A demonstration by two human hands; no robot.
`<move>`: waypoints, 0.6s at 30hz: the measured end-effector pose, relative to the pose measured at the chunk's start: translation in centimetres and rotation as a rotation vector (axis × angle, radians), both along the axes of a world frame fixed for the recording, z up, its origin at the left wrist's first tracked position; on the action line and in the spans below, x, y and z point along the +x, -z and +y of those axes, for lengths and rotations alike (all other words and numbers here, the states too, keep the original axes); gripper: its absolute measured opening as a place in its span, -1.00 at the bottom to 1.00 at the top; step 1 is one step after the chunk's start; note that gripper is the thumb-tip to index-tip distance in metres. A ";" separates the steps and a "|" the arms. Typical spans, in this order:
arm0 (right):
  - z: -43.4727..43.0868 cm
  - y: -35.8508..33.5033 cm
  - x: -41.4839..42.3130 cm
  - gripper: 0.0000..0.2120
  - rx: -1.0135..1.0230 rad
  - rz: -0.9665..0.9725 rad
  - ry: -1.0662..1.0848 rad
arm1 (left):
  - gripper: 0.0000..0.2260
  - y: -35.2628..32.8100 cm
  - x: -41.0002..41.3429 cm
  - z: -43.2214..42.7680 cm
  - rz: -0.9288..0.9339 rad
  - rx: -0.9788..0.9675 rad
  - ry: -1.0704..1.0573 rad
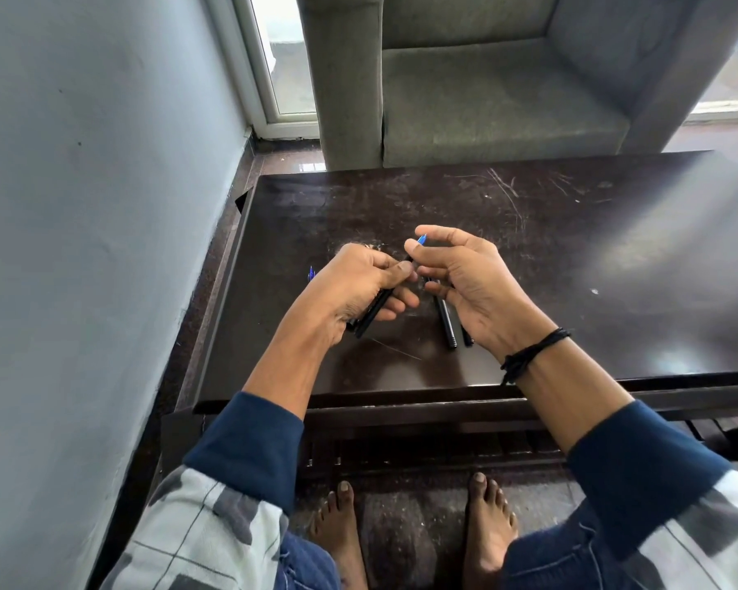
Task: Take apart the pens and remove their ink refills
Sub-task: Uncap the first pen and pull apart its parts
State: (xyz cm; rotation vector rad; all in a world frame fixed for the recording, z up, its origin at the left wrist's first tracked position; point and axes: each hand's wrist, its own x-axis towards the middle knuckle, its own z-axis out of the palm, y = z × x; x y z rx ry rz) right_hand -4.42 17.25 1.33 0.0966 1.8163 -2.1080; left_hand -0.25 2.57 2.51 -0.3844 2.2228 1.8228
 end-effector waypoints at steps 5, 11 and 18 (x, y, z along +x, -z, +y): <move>0.3 0.0 -0.1 -0.66 -0.046 0.019 -0.001 | -0.81 0.1 0.0 0.0 0.004 -0.005 -0.004; 0.1 -0.3 -0.1 -0.60 -0.069 -0.018 -0.020 | -0.79 0.1 0.0 0.1 0.012 -0.008 -0.004; 0.3 -0.1 -0.1 -0.65 -0.029 0.036 -0.010 | -0.81 0.0 0.0 0.2 -0.006 0.000 0.002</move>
